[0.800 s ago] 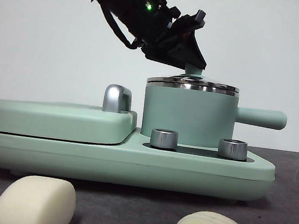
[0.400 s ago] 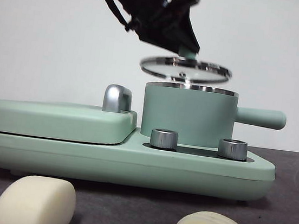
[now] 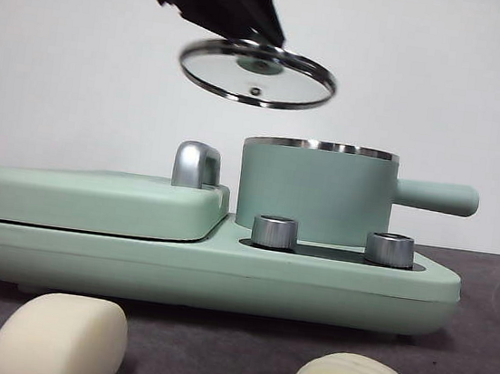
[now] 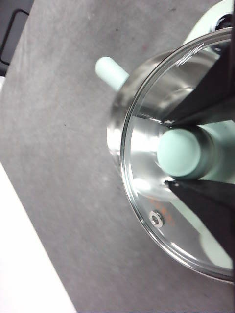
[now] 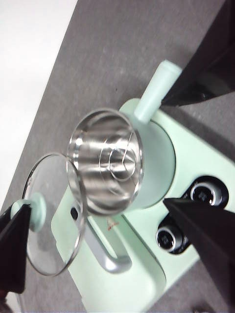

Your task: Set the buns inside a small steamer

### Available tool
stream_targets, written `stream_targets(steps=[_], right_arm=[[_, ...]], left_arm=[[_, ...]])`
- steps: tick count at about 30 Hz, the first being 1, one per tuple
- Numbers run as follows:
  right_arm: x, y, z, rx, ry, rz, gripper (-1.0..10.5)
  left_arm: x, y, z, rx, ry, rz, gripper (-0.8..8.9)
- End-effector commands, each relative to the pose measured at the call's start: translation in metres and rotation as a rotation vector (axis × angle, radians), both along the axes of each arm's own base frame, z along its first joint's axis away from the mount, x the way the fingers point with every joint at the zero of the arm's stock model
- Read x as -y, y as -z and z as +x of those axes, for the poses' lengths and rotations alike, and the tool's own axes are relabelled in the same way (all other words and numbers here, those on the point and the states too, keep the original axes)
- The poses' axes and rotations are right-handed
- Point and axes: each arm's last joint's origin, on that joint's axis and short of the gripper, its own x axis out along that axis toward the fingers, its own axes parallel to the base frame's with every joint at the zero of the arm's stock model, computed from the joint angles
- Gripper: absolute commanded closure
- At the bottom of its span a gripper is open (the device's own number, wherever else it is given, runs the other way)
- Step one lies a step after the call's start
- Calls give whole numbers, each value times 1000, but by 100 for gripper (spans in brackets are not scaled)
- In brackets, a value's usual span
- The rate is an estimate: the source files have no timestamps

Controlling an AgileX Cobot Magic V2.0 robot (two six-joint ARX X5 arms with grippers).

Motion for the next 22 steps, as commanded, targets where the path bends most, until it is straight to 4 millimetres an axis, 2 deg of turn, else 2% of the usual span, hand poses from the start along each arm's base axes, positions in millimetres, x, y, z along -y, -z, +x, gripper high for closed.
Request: stream_targets(steps=[1, 7, 10, 15, 22], right_arm=[[-5, -5, 0, 7, -32, 13, 617], [-26, 2, 5, -42, -155, -9, 617], [-43, 9, 9, -85, -229, -39, 617], [-81, 22, 11, -114, -370, -109, 617], [-139, 43, 4, -111, -547, -172, 617]], left_arm=[[-9, -20, -3, 42, -32, -19, 801], [-34, -21, -4, 4, -118, -9, 799], [-46, -24, -7, 14, -156, -8, 799], [-65, -29, -15, 22, -200, -11, 799], [-88, -30, -34, 31, -256, -26, 799]])
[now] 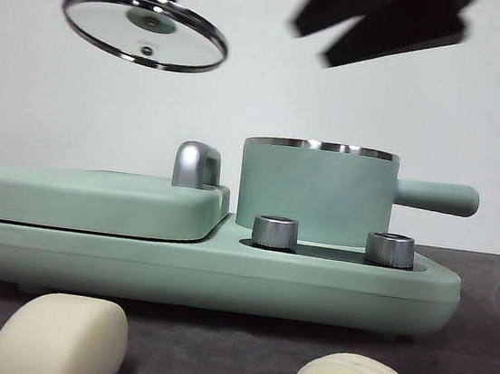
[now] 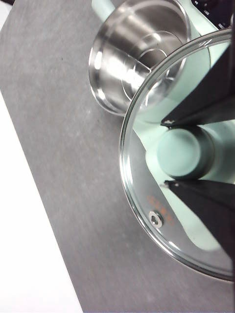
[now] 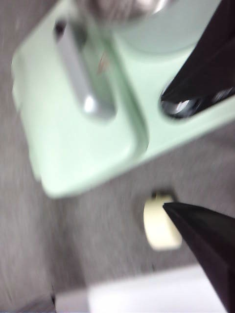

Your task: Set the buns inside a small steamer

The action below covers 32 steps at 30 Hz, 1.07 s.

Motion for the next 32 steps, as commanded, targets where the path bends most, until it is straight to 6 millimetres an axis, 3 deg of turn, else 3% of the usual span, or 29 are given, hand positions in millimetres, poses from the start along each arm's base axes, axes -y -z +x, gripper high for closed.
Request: stream_targets(steps=[1, 7, 14, 28, 32], right_arm=[[-24, 6, -3, 8, -67, -19, 617], [-65, 38, -12, -28, -168, -101, 617], [-94, 73, -19, -73, -220, -189, 579], [-119, 119, -19, -145, -171, -262, 541], [-120, 126, -18, -176, -151, -276, 644]], left_arm=[[-6, -7, -6, 36, -13, -22, 799], [-18, -14, -15, 61, -46, -31, 799], [-23, -14, -15, 65, -57, -21, 799], [-24, -14, -15, 76, -50, -3, 799], [-24, -14, -15, 76, -51, -2, 799]])
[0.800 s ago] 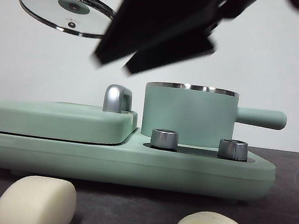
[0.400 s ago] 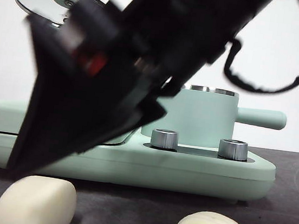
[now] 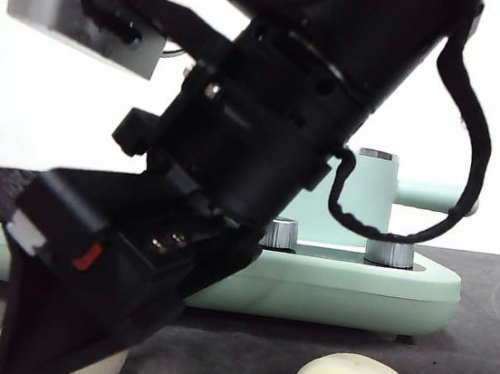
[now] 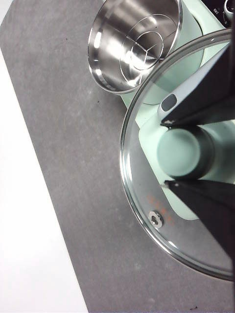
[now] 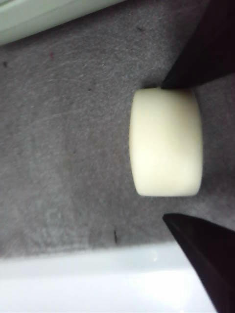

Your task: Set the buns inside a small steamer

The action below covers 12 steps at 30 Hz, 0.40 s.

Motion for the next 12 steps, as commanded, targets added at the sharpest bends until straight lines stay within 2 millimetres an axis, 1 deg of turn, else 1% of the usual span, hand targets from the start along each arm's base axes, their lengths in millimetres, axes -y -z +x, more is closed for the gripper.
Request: stream_targets(steps=[1, 2, 4, 7, 10, 12], right_arm=[[-6, 2, -2, -30, 20, 3, 673], [-6, 2, -2, -41, 31, 6, 692], [-6, -1, -2, -72, 69, 9, 694], [-3, -16, -2, -101, 112, 14, 694], [5, -43, 0, -110, 151, 29, 693], [12, -67, 1, -116, 190, 46, 693]], left_arm=[[1, -8, 0, 50, 10, -3, 799], [1, -8, 0, 50, 10, -2, 799], [1, -8, 0, 51, 10, -1, 799], [1, -8, 0, 51, 11, -1, 799], [1, -8, 0, 51, 10, -1, 799], [1, -8, 0, 51, 11, 0, 799]])
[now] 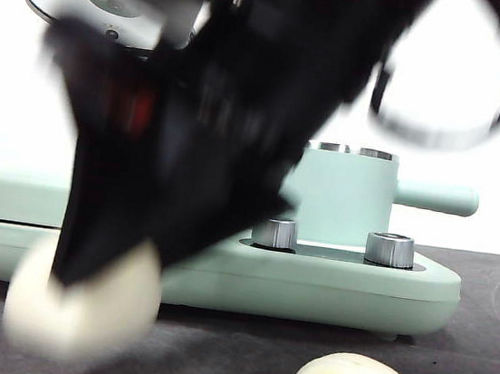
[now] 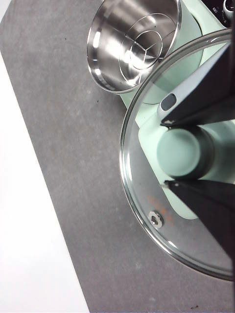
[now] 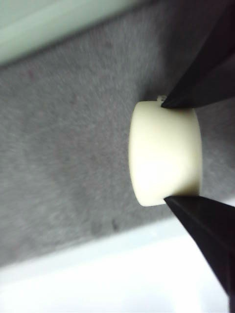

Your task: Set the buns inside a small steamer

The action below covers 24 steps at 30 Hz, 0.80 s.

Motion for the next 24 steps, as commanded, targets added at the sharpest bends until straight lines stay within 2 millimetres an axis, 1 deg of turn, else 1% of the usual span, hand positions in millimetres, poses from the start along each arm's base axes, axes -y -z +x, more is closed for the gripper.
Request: stream_targets(steps=[1, 5, 9, 13, 16, 18, 20, 24], right_arm=[[4, -39, 2, -5, 80, 61, 693], [25, -92, 9, -33, 214, 73, 693], [51, -138, 25, -65, 340, 7, 694], [72, -170, 48, -46, 436, 7, 693], [84, -184, 69, 0, 495, 40, 693], [89, -188, 85, 24, 529, 49, 693], [92, -190, 105, 44, 554, 46, 693], [91, -184, 140, 75, 575, 33, 693]], left_arm=[[1, -8, 0, 47, 8, -6, 799], [0, -8, 0, 49, 5, -4, 799], [0, -8, 0, 49, 5, -4, 799], [0, -8, 0, 49, 6, -4, 799], [0, -8, 0, 49, 5, -4, 799], [0, -8, 0, 49, 5, -4, 799], [0, -8, 0, 49, 5, -4, 799], [0, -8, 0, 49, 5, -4, 799]])
